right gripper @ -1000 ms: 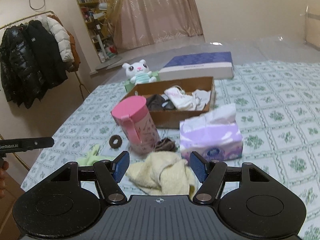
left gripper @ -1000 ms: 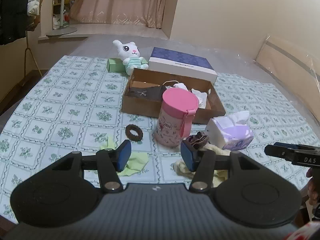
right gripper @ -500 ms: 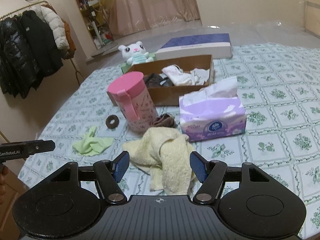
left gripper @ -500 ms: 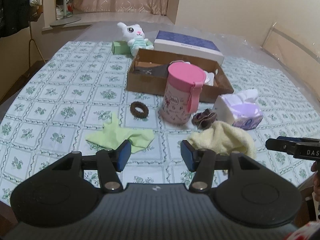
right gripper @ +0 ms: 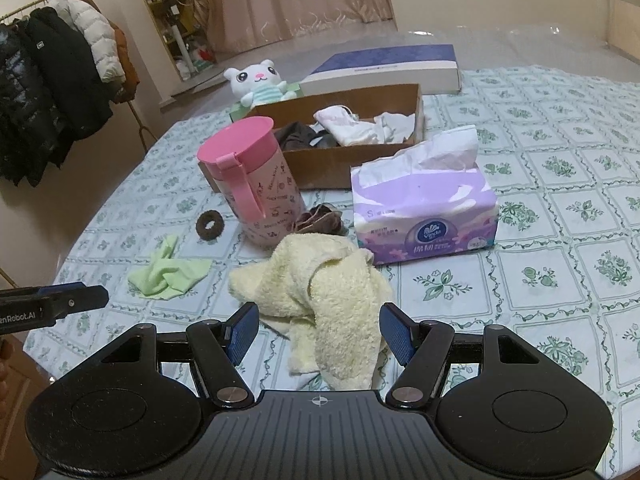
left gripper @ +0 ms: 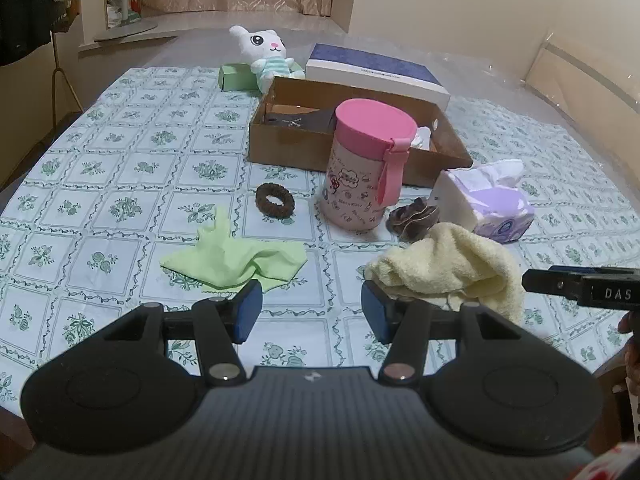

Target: Organize soft objects

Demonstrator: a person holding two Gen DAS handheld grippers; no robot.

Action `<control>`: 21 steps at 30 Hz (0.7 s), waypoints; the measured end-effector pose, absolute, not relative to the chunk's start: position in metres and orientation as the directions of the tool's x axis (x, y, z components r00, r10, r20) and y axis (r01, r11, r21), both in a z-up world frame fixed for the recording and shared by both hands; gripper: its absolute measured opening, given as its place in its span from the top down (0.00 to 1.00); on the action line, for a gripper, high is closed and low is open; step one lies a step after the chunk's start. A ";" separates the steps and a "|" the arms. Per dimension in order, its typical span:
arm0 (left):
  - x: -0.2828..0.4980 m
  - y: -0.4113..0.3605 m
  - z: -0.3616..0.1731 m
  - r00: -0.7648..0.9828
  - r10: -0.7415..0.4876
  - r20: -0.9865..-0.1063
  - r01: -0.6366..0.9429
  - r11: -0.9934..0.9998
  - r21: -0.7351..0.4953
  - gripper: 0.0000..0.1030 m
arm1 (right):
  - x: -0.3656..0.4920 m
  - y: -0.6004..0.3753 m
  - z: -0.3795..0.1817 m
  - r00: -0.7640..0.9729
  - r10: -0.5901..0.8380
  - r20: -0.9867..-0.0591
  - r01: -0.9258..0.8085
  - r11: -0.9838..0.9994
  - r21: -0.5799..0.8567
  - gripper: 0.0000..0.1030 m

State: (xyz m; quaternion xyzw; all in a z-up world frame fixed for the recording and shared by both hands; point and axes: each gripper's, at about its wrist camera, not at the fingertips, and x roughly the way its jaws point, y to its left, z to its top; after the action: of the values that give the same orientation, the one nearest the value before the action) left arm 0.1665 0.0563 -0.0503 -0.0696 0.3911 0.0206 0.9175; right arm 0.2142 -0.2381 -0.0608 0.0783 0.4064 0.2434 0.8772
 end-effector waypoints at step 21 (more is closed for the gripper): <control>0.177 0.072 -0.078 0.670 0.005 -0.742 -0.116 0.988 -0.099 0.50 | 0.240 -0.226 -0.100 0.561 0.422 -0.712 -0.335 0.903 0.271 0.80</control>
State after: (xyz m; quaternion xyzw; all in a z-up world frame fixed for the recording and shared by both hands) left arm 0.1772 0.0718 -0.0775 -0.0690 0.4048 0.0332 0.9112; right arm 0.2404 -0.2262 -0.0995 0.0523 0.4163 0.2144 0.8820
